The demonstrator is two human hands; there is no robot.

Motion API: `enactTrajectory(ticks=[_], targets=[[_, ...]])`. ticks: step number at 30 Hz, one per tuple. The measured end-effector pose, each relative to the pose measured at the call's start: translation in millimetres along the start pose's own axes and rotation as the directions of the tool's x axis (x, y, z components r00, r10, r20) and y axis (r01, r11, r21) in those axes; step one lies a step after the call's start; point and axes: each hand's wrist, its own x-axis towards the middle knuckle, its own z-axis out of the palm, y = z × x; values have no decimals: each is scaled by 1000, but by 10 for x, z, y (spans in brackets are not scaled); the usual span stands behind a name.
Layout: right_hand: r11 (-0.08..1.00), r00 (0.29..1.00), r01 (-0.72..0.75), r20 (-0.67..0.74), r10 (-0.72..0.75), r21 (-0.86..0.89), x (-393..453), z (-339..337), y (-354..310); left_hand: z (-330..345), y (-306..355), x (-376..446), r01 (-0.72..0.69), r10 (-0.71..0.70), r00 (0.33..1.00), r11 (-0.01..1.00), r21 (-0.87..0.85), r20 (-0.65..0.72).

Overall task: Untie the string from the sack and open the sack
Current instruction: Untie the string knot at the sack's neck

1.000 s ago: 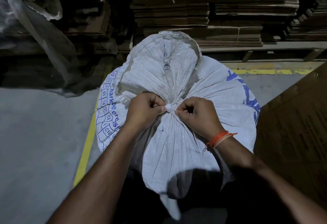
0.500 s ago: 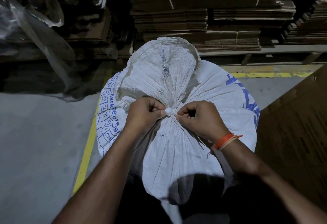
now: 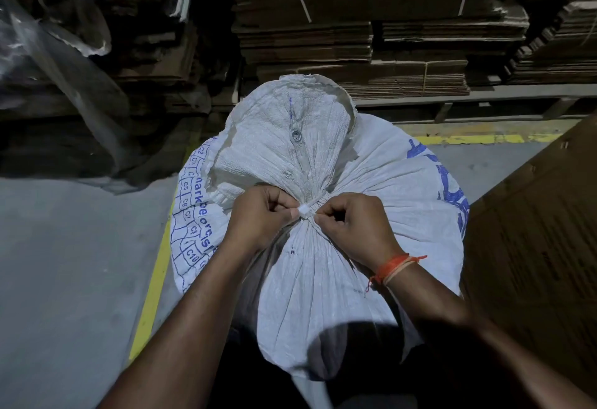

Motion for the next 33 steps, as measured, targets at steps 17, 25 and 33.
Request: enactTrajectory(ticks=[17, 25, 33], targets=[[1000, 1000, 3, 23, -3, 10, -15, -145, -8, -38, 25, 3, -30, 30, 999, 999, -22, 11], [999, 1000, -23, 9, 23, 37, 10, -25, -39, -24, 56, -37, -14, 16, 999, 997, -72, 29], [997, 995, -31, 100, 24, 67, -11, -269, -42, -27, 105, -39, -2, 4, 1000, 997, -76, 27]])
